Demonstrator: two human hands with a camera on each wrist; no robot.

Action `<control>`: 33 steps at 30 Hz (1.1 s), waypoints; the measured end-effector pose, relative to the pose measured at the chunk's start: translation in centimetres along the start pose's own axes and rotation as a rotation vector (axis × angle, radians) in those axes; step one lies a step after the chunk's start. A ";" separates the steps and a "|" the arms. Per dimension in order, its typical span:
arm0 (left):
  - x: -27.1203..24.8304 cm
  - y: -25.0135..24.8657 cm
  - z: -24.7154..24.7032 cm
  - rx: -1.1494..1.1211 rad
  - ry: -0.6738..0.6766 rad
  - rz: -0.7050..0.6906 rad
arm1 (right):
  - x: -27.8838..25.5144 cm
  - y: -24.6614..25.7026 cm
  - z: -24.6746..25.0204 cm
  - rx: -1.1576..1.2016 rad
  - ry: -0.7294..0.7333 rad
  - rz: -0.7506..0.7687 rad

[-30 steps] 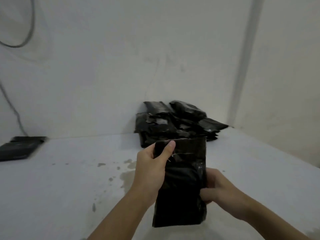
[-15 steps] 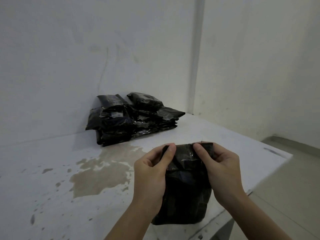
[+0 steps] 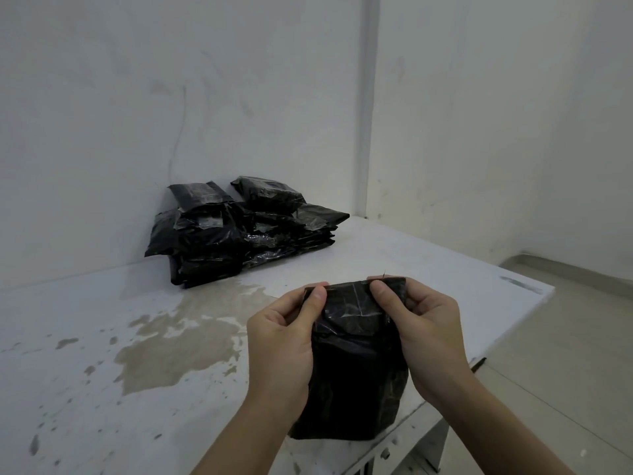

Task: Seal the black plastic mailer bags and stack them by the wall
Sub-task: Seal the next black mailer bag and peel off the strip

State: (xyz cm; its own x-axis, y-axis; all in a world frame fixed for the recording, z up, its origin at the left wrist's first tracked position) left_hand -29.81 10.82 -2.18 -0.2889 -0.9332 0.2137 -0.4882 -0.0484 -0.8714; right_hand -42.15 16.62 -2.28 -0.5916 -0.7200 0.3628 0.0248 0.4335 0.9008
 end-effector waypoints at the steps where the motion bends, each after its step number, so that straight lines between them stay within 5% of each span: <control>1: 0.0 0.0 0.0 0.005 0.006 -0.004 | 0.0 0.0 0.0 0.004 0.001 -0.007; 26: 0.9 0.1 0.0 0.165 0.034 -0.004 | 0.5 0.3 -0.7 0.002 -0.042 -0.146; 33: 4.2 -1.9 0.8 0.437 0.129 0.057 | 5.2 2.4 1.0 -0.434 0.065 -0.527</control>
State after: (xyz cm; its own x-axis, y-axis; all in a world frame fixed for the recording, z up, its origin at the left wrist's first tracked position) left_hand -29.41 6.73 0.01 -0.4186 -0.8883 0.1888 -0.0829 -0.1697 -0.9820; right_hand -45.98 14.43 1.50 -0.5642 -0.8121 -0.1488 0.0753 -0.2300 0.9703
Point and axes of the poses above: each hand's wrist, its own x-axis towards the middle knuckle, its own z-axis out of the back of the hand, y = z × x, the point moved 1 cm from there along x, towards the middle knuckle, and after that the axes turned 2 degrees about -z, right-handed, at the moved point
